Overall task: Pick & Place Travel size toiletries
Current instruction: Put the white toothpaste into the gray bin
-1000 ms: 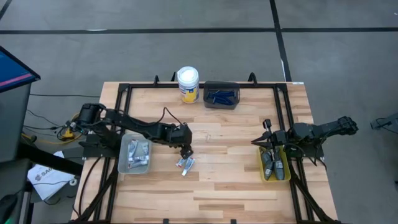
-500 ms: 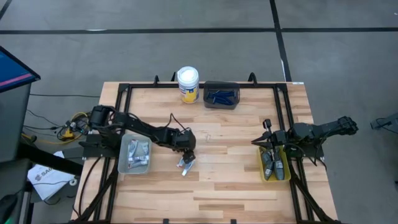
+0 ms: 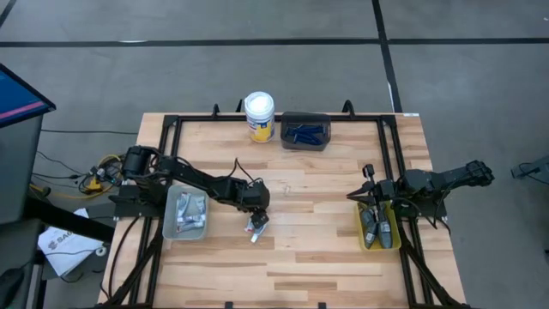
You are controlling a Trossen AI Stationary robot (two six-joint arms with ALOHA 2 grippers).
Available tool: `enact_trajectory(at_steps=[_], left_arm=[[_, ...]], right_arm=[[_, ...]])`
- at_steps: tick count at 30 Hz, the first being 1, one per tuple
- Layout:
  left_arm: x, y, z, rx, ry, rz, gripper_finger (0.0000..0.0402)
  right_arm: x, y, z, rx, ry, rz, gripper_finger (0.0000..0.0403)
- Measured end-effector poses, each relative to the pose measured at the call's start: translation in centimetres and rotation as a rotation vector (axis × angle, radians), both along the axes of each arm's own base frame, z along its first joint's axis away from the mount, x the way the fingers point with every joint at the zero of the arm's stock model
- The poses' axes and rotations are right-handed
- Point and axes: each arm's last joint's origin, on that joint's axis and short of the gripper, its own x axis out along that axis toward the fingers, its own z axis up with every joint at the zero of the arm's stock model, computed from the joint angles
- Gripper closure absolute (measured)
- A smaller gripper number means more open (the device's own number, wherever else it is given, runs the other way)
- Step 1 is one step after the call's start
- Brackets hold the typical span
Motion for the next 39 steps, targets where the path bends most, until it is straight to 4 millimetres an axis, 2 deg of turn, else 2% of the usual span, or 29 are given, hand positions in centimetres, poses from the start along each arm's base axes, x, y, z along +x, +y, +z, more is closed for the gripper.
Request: enact_trajectory(at_steps=[9,23,28,33,39], left_arm=[[-0.1,0.0,-0.1,-0.010,0.015,0.021,0.0223],[-0.3,-0.1,0.0,-0.031,0.027,0.010,0.0355],[-0.5,-0.2,0.6,-0.048,0.014,-0.001,0.0358],[-0.8,-0.2,2.5,-0.031,-0.048,-0.010,0.0356],[-2.2,0.0,7.0,-0.032,-0.167,-0.019,0.0360]], right_arm=[[0.0,0.0,0.0,0.000,0.001,0.000,0.0386],[0.0,0.0,0.0,0.000,0.000,0.000,0.0386],[0.0,0.0,0.0,0.000,0.001,0.000,0.0386],[0.0,0.0,0.0,0.000,0.000,0.000,0.0386],[0.0,0.0,0.0,0.000,0.000,0.000,0.0386]])
